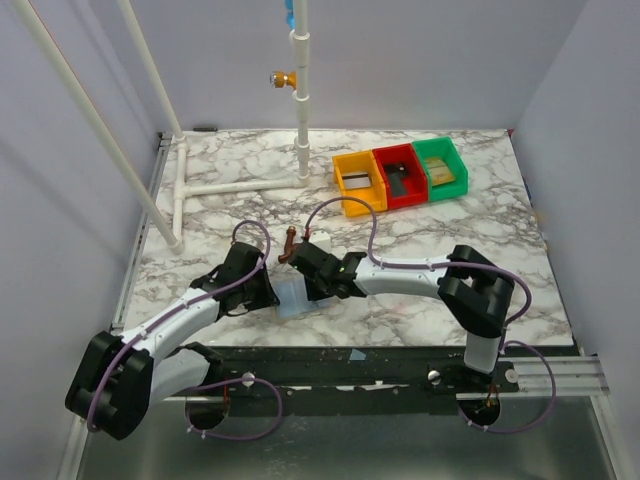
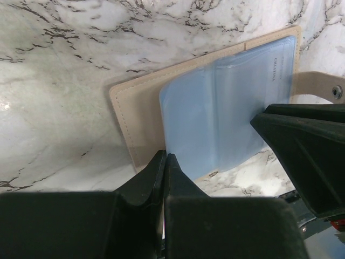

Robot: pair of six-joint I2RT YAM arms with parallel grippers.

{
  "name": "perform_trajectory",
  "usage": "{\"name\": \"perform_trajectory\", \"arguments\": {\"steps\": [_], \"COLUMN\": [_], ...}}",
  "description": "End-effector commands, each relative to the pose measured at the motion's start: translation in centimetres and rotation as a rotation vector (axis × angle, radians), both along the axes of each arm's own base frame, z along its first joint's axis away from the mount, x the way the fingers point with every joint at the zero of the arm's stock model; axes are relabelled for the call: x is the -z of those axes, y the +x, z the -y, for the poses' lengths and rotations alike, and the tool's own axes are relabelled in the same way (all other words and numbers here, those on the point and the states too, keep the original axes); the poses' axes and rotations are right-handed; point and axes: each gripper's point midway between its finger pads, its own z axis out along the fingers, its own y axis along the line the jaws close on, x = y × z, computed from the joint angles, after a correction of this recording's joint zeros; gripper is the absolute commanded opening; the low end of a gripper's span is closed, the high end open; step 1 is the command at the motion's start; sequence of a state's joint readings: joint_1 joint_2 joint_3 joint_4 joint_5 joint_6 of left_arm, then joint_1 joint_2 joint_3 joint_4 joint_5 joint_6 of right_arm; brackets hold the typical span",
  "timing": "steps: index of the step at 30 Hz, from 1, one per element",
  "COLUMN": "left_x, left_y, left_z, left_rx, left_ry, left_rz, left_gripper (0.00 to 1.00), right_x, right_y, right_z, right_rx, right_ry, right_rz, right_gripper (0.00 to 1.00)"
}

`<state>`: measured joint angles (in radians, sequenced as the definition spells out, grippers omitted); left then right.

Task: Take the credit cards out of the card holder
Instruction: Remove the credit card from the card holder.

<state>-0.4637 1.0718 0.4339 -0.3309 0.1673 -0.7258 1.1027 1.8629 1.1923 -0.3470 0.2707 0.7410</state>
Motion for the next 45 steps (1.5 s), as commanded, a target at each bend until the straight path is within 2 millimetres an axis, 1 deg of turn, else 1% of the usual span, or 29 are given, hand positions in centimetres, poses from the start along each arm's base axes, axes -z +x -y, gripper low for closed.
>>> {"name": "perform_trajectory", "arguments": {"steps": [1,8,15,19,21,24,27,28,31,39,45], "left_x": [-0.1,-0.3,-1.1,-2.1,-2.9,-4.1,-5.0,-5.2,-4.9,-3.9,-2.9], "left_y": [0.1,0.1,0.1,0.3,0.4,0.5,0.6,0.6,0.4,0.3,0.4], "left_z": [-0.3,-0.1,-0.1,-0.2,-0.3,-0.5,-0.4,-0.4,0.0,2.2,3.7], "left_rx": [-0.012,-0.003,0.001,-0.001,-0.004,-0.011,-0.017,-0.014,-0.002,0.034,0.058], "left_ry": [-0.004,-0.015,-0.02,-0.025,-0.026,-0.025,-0.037,-0.042,-0.06,-0.167,-0.207], "left_rz": [0.022,0.028,0.046,0.073,0.091,0.118,0.136,0.139,0.128,0.095,0.067], "left_gripper": [0.0,0.0,0.0,0.06,0.13,0.2,0.22,0.22,0.2,0.12,0.07], "right_x": [0.8,0.7,1.2,1.2,1.3,1.5,1.6,1.6,1.5,1.6,1.8], "right_y": [-0.7,-1.4,-1.6,-1.5,-1.5,-1.6,-1.7,-1.6,-1.6,-1.8,-1.7], "right_z": [-1.5,-2.9,-2.8,-2.6,-2.6,-2.6,-2.7,-2.8,-2.8,-3.2,-3.3], "right_rx": [-0.018,-0.034,-0.019,-0.007,-0.006,-0.003,-0.002,-0.001,0.002,0.0,0.005], "right_ry": [0.028,0.1,0.109,0.115,0.128,0.145,0.167,0.177,0.197,0.231,0.231], "right_rz": [-0.034,-0.078,-0.096,-0.096,-0.109,-0.13,-0.151,-0.156,-0.172,-0.204,-0.206], "right_gripper": [0.22,0.22,0.21,0.21,0.21,0.21,0.21,0.21,0.21,0.21,0.2]}}
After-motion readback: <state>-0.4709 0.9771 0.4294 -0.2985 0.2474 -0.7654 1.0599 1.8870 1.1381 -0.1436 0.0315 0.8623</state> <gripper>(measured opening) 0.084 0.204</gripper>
